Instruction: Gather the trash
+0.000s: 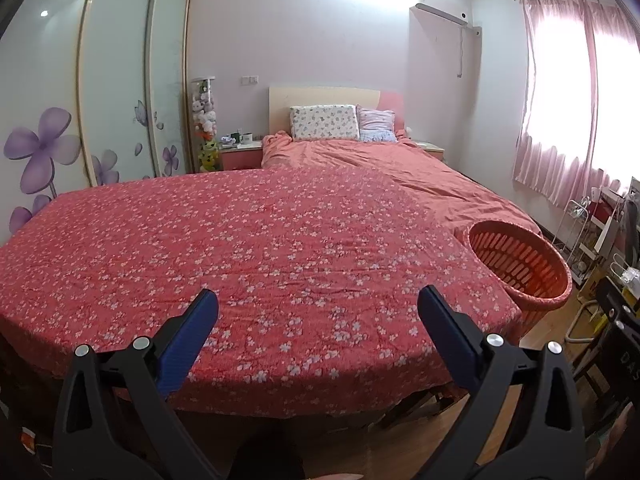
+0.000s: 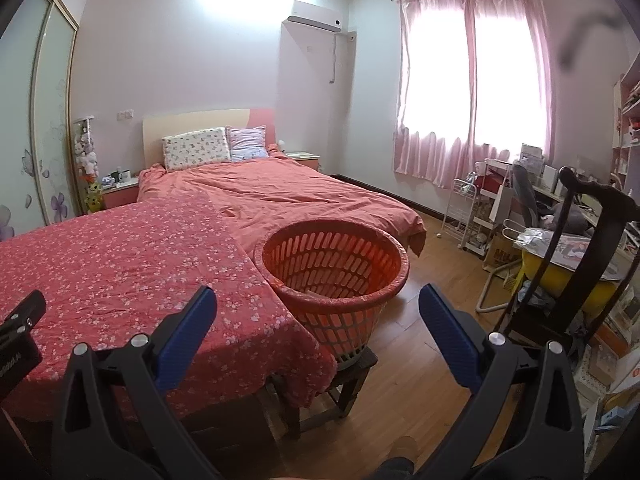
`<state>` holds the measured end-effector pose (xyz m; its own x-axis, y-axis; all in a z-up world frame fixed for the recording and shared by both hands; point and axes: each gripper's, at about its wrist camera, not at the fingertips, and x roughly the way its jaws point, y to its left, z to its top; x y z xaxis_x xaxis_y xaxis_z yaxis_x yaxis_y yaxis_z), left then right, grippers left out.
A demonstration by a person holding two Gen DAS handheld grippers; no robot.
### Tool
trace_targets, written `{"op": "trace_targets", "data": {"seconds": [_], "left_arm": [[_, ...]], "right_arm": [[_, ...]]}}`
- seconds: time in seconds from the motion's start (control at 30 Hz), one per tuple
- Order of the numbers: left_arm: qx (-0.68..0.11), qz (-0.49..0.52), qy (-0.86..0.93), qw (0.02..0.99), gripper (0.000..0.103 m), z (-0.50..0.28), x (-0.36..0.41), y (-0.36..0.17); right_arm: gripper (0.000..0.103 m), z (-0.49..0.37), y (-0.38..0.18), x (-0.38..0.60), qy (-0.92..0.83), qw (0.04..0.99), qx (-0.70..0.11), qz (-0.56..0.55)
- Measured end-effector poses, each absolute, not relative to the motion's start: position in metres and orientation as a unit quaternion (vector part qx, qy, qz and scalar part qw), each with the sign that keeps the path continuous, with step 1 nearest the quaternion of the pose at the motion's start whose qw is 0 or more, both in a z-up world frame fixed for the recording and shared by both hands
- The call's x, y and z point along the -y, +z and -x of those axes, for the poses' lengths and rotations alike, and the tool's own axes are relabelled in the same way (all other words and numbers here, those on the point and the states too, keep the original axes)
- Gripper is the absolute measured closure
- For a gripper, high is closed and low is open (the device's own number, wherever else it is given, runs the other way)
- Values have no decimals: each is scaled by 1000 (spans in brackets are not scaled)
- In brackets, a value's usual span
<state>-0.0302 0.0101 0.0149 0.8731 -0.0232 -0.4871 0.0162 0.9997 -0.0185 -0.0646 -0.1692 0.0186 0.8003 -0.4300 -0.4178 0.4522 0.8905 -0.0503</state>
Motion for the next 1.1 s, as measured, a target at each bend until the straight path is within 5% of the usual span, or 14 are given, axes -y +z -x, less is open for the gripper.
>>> {"op": "trace_targets", "data": {"seconds": [1.1], "left_arm": [[-263,18,-9,965,4,37,-7,11]], "right_arm": [[4,56,2,169,-228,944,-238,-34]]}}
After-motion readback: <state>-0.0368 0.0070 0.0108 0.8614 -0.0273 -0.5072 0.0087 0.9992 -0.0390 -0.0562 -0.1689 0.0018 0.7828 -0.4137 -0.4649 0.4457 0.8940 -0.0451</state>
